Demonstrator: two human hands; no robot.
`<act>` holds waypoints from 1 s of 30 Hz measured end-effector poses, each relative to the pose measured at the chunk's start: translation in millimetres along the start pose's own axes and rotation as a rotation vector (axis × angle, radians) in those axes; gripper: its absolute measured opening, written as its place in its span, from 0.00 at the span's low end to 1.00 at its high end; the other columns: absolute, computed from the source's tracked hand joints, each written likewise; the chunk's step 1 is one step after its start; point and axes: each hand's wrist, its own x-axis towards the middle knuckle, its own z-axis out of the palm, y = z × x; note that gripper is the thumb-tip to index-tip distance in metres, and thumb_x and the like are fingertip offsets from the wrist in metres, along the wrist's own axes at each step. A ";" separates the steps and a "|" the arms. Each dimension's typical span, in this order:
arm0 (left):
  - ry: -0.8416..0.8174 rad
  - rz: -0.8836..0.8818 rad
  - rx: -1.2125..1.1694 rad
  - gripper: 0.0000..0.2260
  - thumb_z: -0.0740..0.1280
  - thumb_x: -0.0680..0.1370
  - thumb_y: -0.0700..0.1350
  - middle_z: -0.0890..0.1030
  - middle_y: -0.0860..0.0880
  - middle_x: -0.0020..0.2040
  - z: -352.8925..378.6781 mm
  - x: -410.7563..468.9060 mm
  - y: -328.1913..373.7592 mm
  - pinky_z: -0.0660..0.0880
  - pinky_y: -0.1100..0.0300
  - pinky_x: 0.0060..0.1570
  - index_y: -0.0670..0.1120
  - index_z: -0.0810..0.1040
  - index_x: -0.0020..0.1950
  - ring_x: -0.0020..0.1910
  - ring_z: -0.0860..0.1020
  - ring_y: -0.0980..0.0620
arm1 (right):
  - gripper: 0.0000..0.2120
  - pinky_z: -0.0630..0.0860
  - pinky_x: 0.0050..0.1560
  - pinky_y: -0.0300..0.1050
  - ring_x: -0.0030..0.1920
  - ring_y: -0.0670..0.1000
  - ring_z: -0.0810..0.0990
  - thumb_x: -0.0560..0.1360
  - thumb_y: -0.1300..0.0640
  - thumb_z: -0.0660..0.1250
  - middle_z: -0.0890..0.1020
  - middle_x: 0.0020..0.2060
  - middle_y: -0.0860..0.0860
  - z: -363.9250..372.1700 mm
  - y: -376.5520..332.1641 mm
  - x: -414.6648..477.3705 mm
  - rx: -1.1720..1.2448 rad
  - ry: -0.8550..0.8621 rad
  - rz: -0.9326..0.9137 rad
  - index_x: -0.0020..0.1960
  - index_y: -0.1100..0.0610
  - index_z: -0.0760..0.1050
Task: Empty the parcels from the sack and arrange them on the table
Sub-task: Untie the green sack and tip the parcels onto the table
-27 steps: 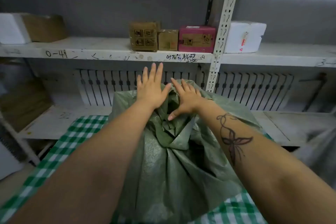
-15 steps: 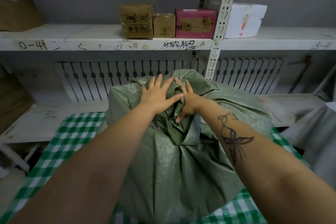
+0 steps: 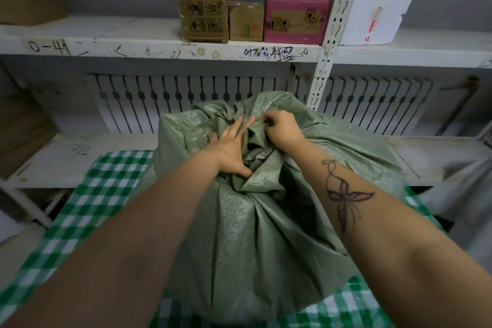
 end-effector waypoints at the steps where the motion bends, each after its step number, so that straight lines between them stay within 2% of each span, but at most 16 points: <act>1: 0.046 -0.016 -0.012 0.58 0.76 0.65 0.53 0.38 0.50 0.78 1.1 0.2 4.9 0.46 0.39 0.74 0.59 0.28 0.72 0.77 0.46 0.48 | 0.12 0.69 0.50 0.38 0.52 0.55 0.79 0.72 0.71 0.61 0.82 0.49 0.60 -2.8 -1.3 1.2 0.052 0.023 0.019 0.51 0.65 0.80; 4: 0.189 -0.083 -0.144 0.57 0.76 0.65 0.50 0.50 0.49 0.78 3.3 6.9 18.8 0.47 0.39 0.73 0.57 0.31 0.74 0.77 0.51 0.47 | 0.08 0.69 0.47 0.37 0.47 0.50 0.76 0.73 0.69 0.64 0.80 0.43 0.54 -10.9 -7.0 2.3 0.242 0.030 0.097 0.49 0.64 0.80; 6: 0.275 -0.083 -0.272 0.47 0.73 0.69 0.46 0.61 0.45 0.74 3.2 17.3 25.0 0.59 0.44 0.71 0.55 0.44 0.77 0.73 0.60 0.44 | 0.05 0.71 0.47 0.40 0.44 0.50 0.75 0.73 0.67 0.64 0.78 0.38 0.51 -18.6 -6.1 1.5 0.463 -0.036 0.155 0.44 0.61 0.78; 8: 0.360 -0.071 -0.383 0.28 0.66 0.75 0.42 0.72 0.44 0.67 -1.1 25.3 27.5 0.68 0.56 0.62 0.51 0.61 0.74 0.66 0.71 0.44 | 0.06 0.72 0.56 0.46 0.48 0.53 0.77 0.72 0.59 0.67 0.80 0.44 0.54 -26.5 -4.8 -2.0 0.741 -0.205 0.208 0.48 0.60 0.77; 9: 0.384 -0.082 -0.435 0.21 0.63 0.77 0.42 0.75 0.45 0.65 -5.1 26.3 29.6 0.68 0.58 0.59 0.50 0.67 0.71 0.64 0.73 0.44 | 0.19 0.70 0.63 0.50 0.57 0.55 0.77 0.70 0.53 0.69 0.78 0.55 0.57 -31.3 -3.0 -2.9 0.748 -0.324 0.230 0.58 0.59 0.74; 11: 0.418 -0.126 -0.520 0.16 0.59 0.79 0.46 0.76 0.45 0.64 -14.7 26.7 33.3 0.67 0.59 0.56 0.49 0.71 0.68 0.63 0.74 0.45 | 0.50 0.57 0.74 0.57 0.75 0.58 0.58 0.63 0.44 0.74 0.57 0.75 0.58 -36.7 3.5 -4.3 0.327 -0.526 0.187 0.77 0.52 0.51; 12: 0.440 -0.144 -0.525 0.16 0.59 0.80 0.47 0.76 0.45 0.64 -20.7 27.1 35.1 0.67 0.60 0.56 0.48 0.72 0.67 0.63 0.74 0.45 | 0.60 0.49 0.76 0.60 0.77 0.58 0.46 0.61 0.42 0.77 0.45 0.77 0.56 -37.6 5.0 -6.3 0.069 -0.560 0.153 0.77 0.48 0.38; 14: 0.467 -0.138 -0.517 0.15 0.60 0.79 0.45 0.77 0.44 0.63 -32.6 27.1 39.3 0.66 0.61 0.54 0.46 0.74 0.65 0.62 0.74 0.45 | 0.68 0.40 0.74 0.64 0.76 0.59 0.34 0.58 0.41 0.79 0.32 0.75 0.54 -36.6 3.3 -12.8 -0.245 -0.530 0.150 0.73 0.44 0.26; 16: 0.443 -0.105 -0.537 0.14 0.64 0.77 0.43 0.78 0.43 0.60 -44.0 25.8 44.6 0.67 0.62 0.51 0.43 0.75 0.62 0.60 0.75 0.45 | 0.69 0.39 0.72 0.67 0.75 0.60 0.32 0.57 0.43 0.80 0.28 0.74 0.53 -31.2 1.7 -16.4 -0.291 -0.443 0.165 0.72 0.43 0.24; 18: 0.399 -0.098 -0.537 0.21 0.70 0.74 0.44 0.77 0.43 0.60 -53.6 20.9 49.0 0.67 0.61 0.51 0.42 0.70 0.64 0.59 0.75 0.45 | 0.67 0.42 0.71 0.70 0.76 0.61 0.35 0.59 0.45 0.80 0.28 0.74 0.53 -23.9 4.8 -14.4 -0.211 -0.349 0.185 0.73 0.42 0.28; 20: 0.310 -0.109 -0.539 0.30 0.73 0.71 0.45 0.74 0.44 0.63 -59.3 15.0 51.1 0.68 0.59 0.55 0.42 0.64 0.68 0.61 0.74 0.46 | 0.57 0.45 0.70 0.72 0.76 0.60 0.37 0.64 0.46 0.77 0.32 0.75 0.49 -19.4 8.3 -11.5 -0.132 -0.287 0.178 0.76 0.42 0.38; 23: 0.147 -0.092 -0.546 0.37 0.75 0.69 0.49 0.70 0.46 0.68 -61.5 4.1 51.2 0.67 0.56 0.62 0.45 0.59 0.71 0.65 0.71 0.46 | 0.35 0.47 0.71 0.72 0.78 0.56 0.44 0.73 0.45 0.67 0.51 0.77 0.45 -11.4 17.1 -6.2 -0.113 -0.187 0.100 0.76 0.44 0.56; 25: 0.088 -0.085 -0.439 0.43 0.75 0.67 0.56 0.67 0.47 0.72 -61.1 -3.0 51.7 0.58 0.52 0.71 0.49 0.55 0.75 0.72 0.65 0.45 | 0.24 0.55 0.71 0.68 0.74 0.56 0.62 0.75 0.47 0.64 0.68 0.71 0.52 -6.8 21.2 -1.3 -0.061 -0.114 0.108 0.69 0.50 0.68; 26: 0.099 -0.095 -0.294 0.47 0.74 0.65 0.60 0.63 0.46 0.74 -60.3 -6.7 51.7 0.46 0.47 0.74 0.52 0.52 0.76 0.75 0.58 0.45 | 0.19 0.61 0.70 0.64 0.68 0.58 0.70 0.75 0.48 0.63 0.75 0.65 0.54 -4.8 20.3 0.5 -0.051 -0.091 0.114 0.64 0.53 0.73; 28: 0.201 -0.120 -0.030 0.52 0.72 0.61 0.68 0.54 0.47 0.78 -59.1 -11.1 48.9 0.30 0.40 0.69 0.56 0.47 0.77 0.77 0.44 0.45 | 0.16 0.70 0.65 0.55 0.59 0.59 0.77 0.76 0.48 0.61 0.80 0.58 0.56 -1.6 16.9 3.9 -0.054 -0.041 0.128 0.59 0.54 0.75; 30: 0.290 -0.148 0.020 0.57 0.71 0.56 0.71 0.45 0.48 0.78 -56.1 -12.9 41.8 0.28 0.37 0.67 0.59 0.42 0.76 0.76 0.35 0.44 | 0.15 0.73 0.58 0.47 0.56 0.58 0.79 0.76 0.49 0.60 0.81 0.56 0.56 0.2 12.8 7.2 0.005 0.024 0.179 0.58 0.55 0.76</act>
